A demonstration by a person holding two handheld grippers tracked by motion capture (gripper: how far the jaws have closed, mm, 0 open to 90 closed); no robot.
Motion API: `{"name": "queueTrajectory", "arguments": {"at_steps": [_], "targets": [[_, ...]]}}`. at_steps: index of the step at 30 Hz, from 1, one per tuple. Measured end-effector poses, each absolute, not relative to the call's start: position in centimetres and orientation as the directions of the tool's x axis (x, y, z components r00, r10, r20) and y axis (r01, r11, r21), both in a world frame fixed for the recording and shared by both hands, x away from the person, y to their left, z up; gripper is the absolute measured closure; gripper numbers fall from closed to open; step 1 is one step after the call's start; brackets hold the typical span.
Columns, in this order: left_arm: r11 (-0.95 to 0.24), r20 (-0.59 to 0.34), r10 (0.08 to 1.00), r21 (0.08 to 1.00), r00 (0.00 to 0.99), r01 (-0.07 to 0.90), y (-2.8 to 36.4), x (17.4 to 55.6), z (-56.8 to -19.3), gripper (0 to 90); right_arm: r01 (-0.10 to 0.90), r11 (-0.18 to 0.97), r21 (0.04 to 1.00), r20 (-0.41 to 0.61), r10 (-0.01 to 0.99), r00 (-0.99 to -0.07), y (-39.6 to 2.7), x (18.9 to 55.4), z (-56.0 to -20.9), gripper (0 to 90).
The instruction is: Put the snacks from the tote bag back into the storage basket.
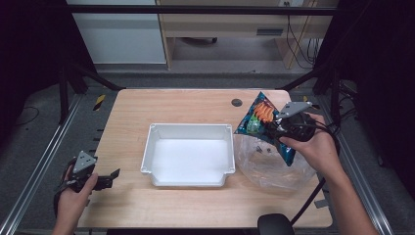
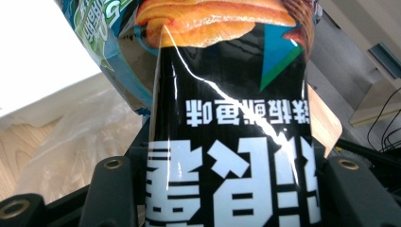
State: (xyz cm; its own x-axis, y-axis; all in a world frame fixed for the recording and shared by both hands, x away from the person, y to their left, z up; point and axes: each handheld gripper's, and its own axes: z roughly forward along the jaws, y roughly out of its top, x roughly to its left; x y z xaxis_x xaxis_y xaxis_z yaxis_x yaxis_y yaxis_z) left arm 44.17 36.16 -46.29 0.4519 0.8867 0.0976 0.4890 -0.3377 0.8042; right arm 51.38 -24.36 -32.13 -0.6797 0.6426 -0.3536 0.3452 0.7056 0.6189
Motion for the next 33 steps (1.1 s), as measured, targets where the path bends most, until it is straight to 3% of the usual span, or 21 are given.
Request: {"name": "queueTrajectory", "arguments": {"at_steps": [33], "targets": [[-0.342,0.096,0.882,0.804,0.462,0.486,36.1,44.2,-46.3,3.1,0.233,0.778,0.583,-0.394,0.521,-0.757,-17.1,52.8,-31.1,43.8]]}}
